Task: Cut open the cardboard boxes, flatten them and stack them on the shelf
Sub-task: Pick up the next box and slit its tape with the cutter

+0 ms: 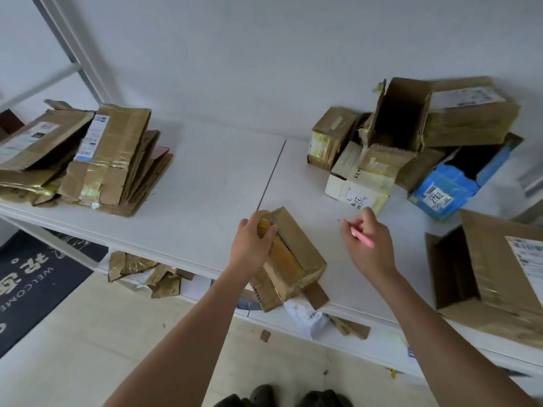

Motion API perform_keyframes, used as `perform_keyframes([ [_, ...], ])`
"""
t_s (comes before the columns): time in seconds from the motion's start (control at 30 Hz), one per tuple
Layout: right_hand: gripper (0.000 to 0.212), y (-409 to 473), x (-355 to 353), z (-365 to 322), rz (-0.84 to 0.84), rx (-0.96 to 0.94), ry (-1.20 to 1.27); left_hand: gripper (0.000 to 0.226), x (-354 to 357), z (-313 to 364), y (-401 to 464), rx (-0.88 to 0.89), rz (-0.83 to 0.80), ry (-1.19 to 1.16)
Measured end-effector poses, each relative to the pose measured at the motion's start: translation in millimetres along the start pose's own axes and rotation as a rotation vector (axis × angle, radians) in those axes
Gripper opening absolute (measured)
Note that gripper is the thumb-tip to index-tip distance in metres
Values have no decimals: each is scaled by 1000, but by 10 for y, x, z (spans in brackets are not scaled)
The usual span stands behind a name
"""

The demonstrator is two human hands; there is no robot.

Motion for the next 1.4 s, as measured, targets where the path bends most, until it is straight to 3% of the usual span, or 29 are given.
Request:
perform_keyframes([
  [0.17, 24, 149, 44, -498, 16, 50, 499, 24, 171, 92, -15, 9, -2, -23],
  [0.33, 26, 145, 362, -749, -34, 123, 720, 30, 157, 54, -53, -33, 15, -55],
  [0.63, 10, 108, 483, -643, -53, 184, 654, 11, 184, 34, -181, -9, 51, -114],
  [1.1, 8, 122, 514, -735, -117, -45, 396, 11, 180, 48, -163, -5, 54, -55],
  [1.4, 10, 144, 425, -680, -205, -116, 372, 12, 202, 70, -144, -13, 28, -66],
])
Point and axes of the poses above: each hand's wrist, its own y-axis towards the middle knuckle, its own x-axis out of the palm, z = x × y, the point moved 3 cm from there along y, towards the middle knuckle, and after that the axes turned 10 degrees about -x, right-handed, at the moved point
